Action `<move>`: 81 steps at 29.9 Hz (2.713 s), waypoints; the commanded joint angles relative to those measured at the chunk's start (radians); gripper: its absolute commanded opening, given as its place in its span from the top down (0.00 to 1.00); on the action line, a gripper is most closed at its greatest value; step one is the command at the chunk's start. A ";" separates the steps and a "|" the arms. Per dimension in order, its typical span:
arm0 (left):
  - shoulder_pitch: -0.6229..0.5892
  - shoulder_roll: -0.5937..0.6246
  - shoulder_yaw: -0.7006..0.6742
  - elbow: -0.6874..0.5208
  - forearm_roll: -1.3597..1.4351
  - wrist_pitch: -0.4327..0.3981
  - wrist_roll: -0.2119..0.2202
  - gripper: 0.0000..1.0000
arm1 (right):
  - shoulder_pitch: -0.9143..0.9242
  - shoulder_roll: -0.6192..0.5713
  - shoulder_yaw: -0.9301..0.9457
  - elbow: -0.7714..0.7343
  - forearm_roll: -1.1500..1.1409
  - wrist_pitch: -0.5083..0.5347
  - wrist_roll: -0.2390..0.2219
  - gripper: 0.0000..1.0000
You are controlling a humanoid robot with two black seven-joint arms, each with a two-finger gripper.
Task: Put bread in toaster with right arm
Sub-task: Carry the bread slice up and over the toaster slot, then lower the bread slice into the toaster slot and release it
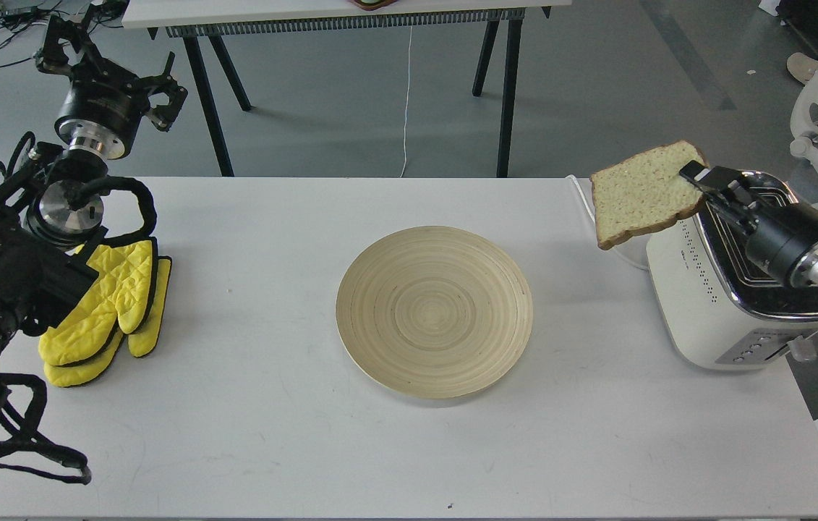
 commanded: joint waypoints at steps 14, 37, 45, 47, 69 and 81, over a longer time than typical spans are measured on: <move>0.000 0.000 0.002 -0.001 0.000 0.000 0.000 0.00 | -0.021 -0.306 -0.062 0.030 -0.301 0.019 -0.055 0.99; 0.000 -0.002 0.002 -0.001 0.000 0.000 -0.001 0.00 | 0.004 -0.171 -0.063 -0.074 -0.314 0.019 -0.135 0.98; 0.002 -0.002 0.002 -0.001 0.000 0.000 -0.001 0.00 | 0.016 -0.104 -0.065 -0.113 -0.314 0.020 -0.176 0.98; 0.002 -0.002 0.002 -0.001 0.000 0.000 -0.001 0.00 | 0.027 -0.097 -0.066 -0.114 -0.315 0.020 -0.179 0.98; 0.002 -0.002 0.002 -0.001 0.000 0.000 -0.001 0.00 | 0.021 -0.096 -0.065 -0.105 -0.340 0.020 -0.170 0.42; 0.002 -0.002 0.002 -0.001 0.000 0.000 -0.001 0.00 | 0.053 -0.041 0.142 -0.059 -0.044 0.023 -0.169 0.03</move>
